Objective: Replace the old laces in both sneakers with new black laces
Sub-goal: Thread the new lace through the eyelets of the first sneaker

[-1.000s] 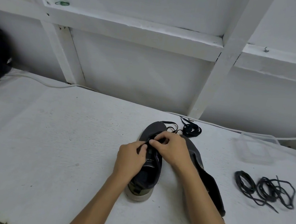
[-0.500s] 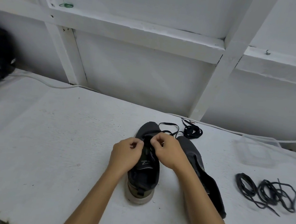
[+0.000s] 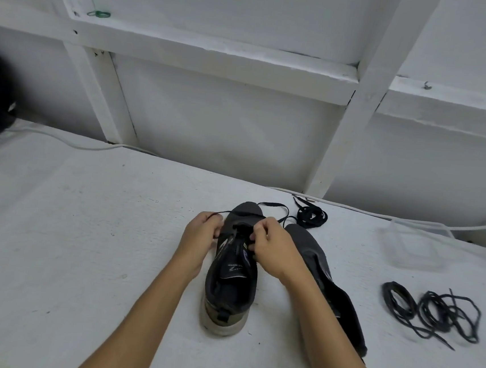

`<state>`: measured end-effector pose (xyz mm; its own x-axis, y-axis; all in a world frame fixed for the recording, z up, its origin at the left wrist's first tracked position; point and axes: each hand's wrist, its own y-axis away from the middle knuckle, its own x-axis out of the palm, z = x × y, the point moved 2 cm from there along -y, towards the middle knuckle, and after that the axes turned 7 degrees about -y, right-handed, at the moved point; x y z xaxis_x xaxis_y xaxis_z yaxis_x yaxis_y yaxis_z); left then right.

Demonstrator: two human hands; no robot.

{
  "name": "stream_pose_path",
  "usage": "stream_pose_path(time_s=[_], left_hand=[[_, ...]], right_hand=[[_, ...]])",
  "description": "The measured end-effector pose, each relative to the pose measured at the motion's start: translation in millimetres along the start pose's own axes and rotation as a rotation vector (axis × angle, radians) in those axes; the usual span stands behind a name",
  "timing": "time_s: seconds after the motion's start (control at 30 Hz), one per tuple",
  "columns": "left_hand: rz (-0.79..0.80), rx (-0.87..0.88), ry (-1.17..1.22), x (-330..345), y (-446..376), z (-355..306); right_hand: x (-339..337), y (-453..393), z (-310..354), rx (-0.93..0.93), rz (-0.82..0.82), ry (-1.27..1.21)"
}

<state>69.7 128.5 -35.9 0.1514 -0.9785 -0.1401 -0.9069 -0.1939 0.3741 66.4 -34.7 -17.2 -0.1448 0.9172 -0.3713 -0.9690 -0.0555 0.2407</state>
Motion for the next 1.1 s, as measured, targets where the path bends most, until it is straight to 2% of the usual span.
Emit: stream_pose_path(time_s=[0.1,0.2,0.27,0.33,0.47,0.57,0.67,0.77,0.87,0.97,1.1], left_hand=[[0.034,0.029,-0.052,-3.7,1.2,12.7],[0.021,-0.021,0.044,-6.3,0.9,21.4],[0.021,-0.072,0.185,-11.4,-0.4,23.1],[0.016,-0.089,0.271,-19.1,-3.3,22.3],[-0.029,-0.088,0.264,-28.9,-8.7,23.9],[-0.002,-0.050,0.228,-22.5,-6.9,25.5],[0.073,0.042,0.073,-6.0,0.9,23.9],[0.099,0.115,-0.007,6.5,3.0,26.2],[0.076,0.161,-0.107,10.1,2.0,22.0],[0.089,0.168,-0.120,11.0,-0.5,15.2],[0.060,0.095,0.008,8.8,-3.8,16.4]], right_hand=[[-6.1,4.1,4.3,0.137,-0.012,-0.455],[-22.9,6.0,2.1,0.125,-0.048,-0.527],[-35.8,8.5,-2.1,0.119,-0.077,-0.397],[-49.3,12.7,-2.6,0.100,-0.086,-0.167],[-64.2,15.9,1.2,0.084,-0.113,-0.006],[-52.6,15.9,1.3,0.072,-0.007,0.216],[-34.0,14.8,2.3,0.036,0.040,0.232],[-21.8,12.1,10.4,-0.031,-0.027,0.249],[-12.8,3.9,10.3,-0.024,-0.053,0.365],[-7.1,-2.9,6.7,0.030,-0.035,0.381],[-8.0,-5.2,4.2,0.087,-0.039,0.242]])
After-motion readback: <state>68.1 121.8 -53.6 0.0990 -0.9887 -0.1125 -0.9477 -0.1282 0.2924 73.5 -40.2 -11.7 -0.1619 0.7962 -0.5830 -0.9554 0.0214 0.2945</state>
